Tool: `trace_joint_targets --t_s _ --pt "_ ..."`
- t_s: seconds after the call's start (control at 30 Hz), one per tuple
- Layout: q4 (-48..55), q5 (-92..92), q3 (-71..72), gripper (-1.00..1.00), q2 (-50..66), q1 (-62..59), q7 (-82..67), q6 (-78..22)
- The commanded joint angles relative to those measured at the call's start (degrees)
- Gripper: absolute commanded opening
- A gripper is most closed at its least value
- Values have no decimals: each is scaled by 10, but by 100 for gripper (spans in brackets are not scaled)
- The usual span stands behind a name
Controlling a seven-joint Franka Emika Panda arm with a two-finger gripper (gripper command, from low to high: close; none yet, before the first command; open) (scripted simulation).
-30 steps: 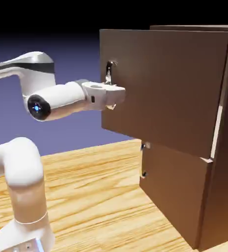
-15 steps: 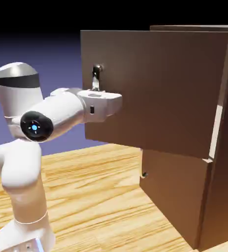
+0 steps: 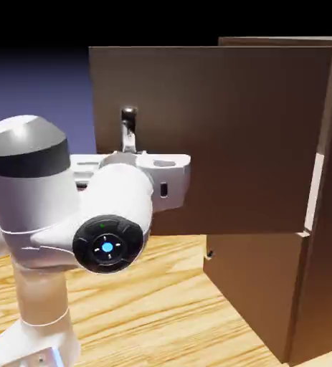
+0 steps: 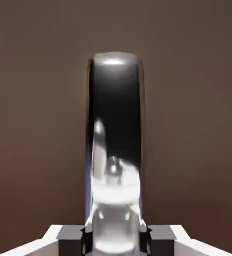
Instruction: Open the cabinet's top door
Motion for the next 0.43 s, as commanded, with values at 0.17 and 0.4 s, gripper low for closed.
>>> trace_joint_targets --t_s 0.17,0.4 --pt "125 -29 -53 -100 9 108 15 -101" --pt "238 -44 -88 100 9 206 35 -187"
